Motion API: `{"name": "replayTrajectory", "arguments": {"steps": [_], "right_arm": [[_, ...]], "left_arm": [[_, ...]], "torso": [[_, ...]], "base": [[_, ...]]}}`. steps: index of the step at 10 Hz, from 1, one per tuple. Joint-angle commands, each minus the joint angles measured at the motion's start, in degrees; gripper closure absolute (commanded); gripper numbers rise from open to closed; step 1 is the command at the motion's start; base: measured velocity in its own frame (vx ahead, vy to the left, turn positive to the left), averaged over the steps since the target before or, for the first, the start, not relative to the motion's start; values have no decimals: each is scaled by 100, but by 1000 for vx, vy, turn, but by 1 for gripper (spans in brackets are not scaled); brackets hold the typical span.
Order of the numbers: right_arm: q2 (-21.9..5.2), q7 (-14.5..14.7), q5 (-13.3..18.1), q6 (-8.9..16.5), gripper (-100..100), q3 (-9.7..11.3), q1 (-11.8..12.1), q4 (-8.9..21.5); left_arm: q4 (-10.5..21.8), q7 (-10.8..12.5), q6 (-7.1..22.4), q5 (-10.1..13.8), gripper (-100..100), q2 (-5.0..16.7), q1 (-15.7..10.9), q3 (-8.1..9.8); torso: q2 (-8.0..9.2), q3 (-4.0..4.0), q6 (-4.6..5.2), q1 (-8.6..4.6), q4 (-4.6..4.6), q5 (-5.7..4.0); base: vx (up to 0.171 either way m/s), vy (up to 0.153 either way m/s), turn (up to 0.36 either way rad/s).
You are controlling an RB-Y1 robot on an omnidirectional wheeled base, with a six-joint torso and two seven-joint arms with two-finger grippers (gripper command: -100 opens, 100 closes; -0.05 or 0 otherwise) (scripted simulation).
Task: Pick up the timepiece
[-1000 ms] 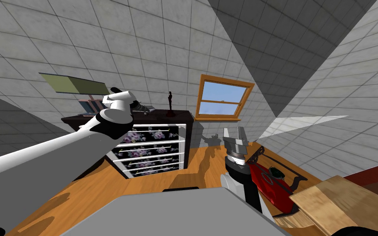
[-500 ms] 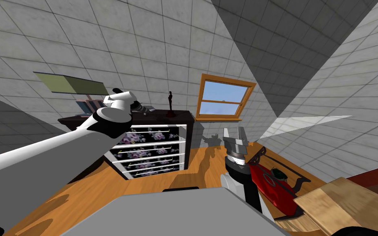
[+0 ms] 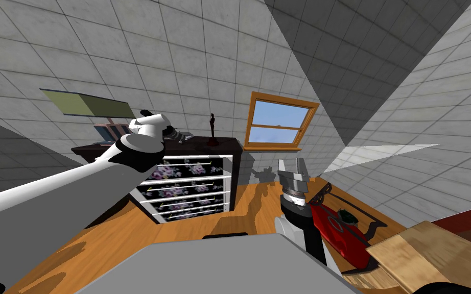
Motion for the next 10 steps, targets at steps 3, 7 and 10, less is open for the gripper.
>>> {"name": "replayTrajectory", "arguments": {"steps": [3,7,10], "right_arm": [[0,0,0,0,0,0,0,0],[2,0,0,0,0,1,0,0],[1,0,0,0,0,1,0,0]], "left_arm": [[-67,77,-164,36,-100,17,110,24],[-185,212,-458,101,-100,46,309,63],[-297,341,-738,162,-100,73,498,101]], "torso": [[0,0,0,0,0,0],[1,1,1,-63,1,-14],[5,3,2,-36,2,-10]], "base": [[-6,-24,22],[-4,-140,64],[-15,-97,52]]}}
